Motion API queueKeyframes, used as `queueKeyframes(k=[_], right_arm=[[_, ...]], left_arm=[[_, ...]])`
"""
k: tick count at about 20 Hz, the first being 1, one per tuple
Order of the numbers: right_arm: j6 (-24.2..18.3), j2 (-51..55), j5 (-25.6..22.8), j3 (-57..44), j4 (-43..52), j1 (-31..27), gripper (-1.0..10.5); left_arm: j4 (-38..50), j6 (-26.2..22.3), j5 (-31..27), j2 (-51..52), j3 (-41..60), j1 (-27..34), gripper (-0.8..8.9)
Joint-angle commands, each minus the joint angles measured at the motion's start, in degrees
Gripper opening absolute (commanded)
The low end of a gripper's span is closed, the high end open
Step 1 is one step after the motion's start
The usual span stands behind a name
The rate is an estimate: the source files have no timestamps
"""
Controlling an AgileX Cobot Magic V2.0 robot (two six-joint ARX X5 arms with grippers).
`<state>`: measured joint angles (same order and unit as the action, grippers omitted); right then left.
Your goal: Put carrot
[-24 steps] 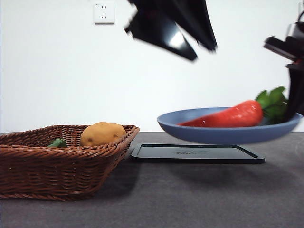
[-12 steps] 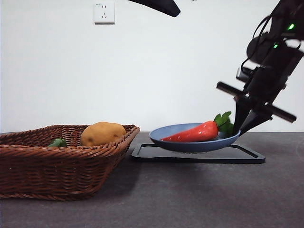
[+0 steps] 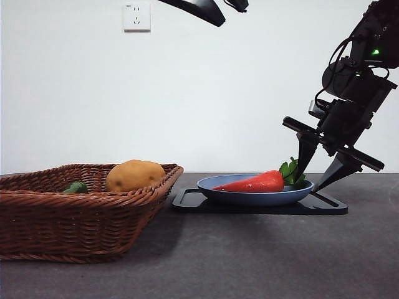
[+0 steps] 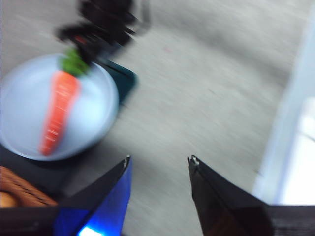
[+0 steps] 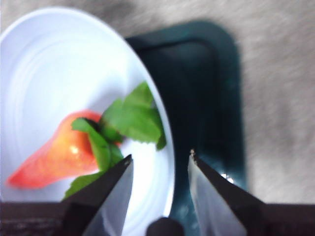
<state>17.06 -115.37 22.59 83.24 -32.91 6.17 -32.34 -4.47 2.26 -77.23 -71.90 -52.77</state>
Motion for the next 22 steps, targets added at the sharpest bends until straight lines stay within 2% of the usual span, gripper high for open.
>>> queueKeyframes(k=[1, 4, 7, 9, 10, 11, 14, 19, 22], right_arm=[[-1.49, 1.11, 1.49, 1.31, -2.97, -0.22, 2.1], [-5.22, 6.25, 1.07, 1.31, -11.17, -0.22, 1.9], [-9.57, 12.11, 1.07, 1.31, -19.28, 0.02, 1.0], [-12.76, 16.06, 0.90, 1.31, -23.61, 1.31, 0.1], [-13.57, 18.03, 0.48, 1.29, -24.81, 2.14, 0.0], [-13.94, 20.31, -1.68, 1.27, -25.70, 3.26, 0.0], [-13.88, 26.99, -12.52, 1.25, -26.14, 8.50, 0.0], [-13.51, 36.41, -25.73, 0.92, -25.22, 17.44, 0.0], [-13.11, 41.77, -30.69, -1.97, -21.35, 21.22, 0.0]], left_arm=[[3.69, -0.31, -3.89, -0.68, -0.79, -0.35, 2.05], [10.12, -1.62, -8.85, -0.70, -0.79, 0.74, 2.05], [14.43, -1.79, -11.32, -0.72, -0.79, 2.56, 1.87], [14.38, -1.79, -11.19, -0.72, -0.79, 5.09, 0.40], [13.70, -1.79, -11.17, -0.72, -0.79, 6.51, 0.02], [12.66, -1.77, -11.02, -0.72, -0.79, 8.17, 0.06], [7.69, -1.70, -10.69, -0.63, -0.79, 13.62, 0.06], [-1.38, -1.77, -1.68, 1.88, -0.76, 23.78, 0.06], [-2.38, -1.81, 0.94, 6.58, 0.68, 28.15, 0.06]])
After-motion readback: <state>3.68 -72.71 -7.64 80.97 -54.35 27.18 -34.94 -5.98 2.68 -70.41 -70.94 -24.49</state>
